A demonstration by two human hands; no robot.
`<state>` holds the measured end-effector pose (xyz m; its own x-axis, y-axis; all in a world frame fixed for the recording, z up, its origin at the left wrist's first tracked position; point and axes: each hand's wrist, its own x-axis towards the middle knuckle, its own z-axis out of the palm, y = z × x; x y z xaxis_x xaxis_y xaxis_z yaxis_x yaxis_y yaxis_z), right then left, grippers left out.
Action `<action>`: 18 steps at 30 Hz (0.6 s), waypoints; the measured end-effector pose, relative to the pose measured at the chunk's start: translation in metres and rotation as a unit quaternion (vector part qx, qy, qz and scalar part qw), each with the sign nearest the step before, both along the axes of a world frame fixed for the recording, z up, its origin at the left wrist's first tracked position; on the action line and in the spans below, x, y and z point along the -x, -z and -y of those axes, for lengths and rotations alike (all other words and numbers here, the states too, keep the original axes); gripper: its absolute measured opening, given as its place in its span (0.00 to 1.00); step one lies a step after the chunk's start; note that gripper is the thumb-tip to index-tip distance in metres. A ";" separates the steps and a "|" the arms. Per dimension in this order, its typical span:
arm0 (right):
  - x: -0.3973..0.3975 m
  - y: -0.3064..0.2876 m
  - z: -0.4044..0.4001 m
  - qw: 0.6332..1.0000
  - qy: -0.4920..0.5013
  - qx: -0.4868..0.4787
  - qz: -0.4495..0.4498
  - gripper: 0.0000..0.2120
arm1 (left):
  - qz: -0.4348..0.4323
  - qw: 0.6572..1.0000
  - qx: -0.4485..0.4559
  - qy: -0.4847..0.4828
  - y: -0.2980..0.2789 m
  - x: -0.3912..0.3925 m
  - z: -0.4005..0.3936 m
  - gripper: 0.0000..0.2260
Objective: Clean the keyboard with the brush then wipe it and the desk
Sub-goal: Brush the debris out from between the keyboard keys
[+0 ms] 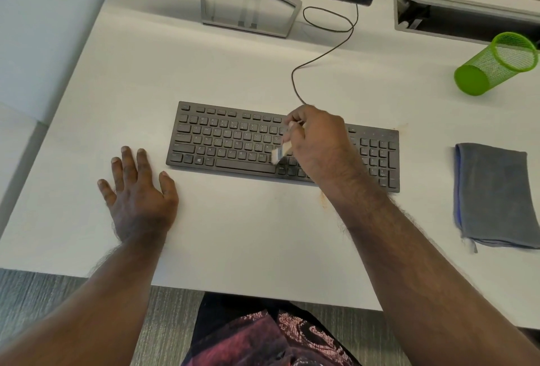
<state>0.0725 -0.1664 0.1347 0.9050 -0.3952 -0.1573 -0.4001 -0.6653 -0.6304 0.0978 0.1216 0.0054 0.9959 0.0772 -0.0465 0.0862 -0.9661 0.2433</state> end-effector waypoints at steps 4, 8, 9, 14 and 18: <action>0.003 0.002 -0.001 1.000 0.000 0.005 0.029 0.07 | 0.005 1.000 0.005 -0.002 -0.001 0.000 0.000 0.32; 0.009 0.005 0.004 0.999 -0.033 -0.019 -0.023 0.08 | 0.007 1.000 0.006 -0.001 0.000 0.000 0.001 0.32; 0.011 0.003 0.006 0.999 -0.034 -0.037 -0.018 0.08 | 0.007 1.000 0.004 -0.001 0.001 0.000 0.000 0.32; 0.031 0.003 0.021 0.998 -0.045 -0.037 -0.028 0.06 | 0.004 1.000 0.004 -0.001 0.000 0.000 0.001 0.32; 0.045 -0.005 0.042 1.000 0.019 -0.017 -0.002 0.07 | 0.003 1.000 0.004 0.000 0.000 0.000 0.000 0.32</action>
<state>0.0278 -0.2081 0.1394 0.8888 -0.4235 -0.1754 -0.4276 -0.6279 -0.6503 0.0981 0.1216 0.0050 0.9962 0.0776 -0.0404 0.0853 -0.9639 0.2524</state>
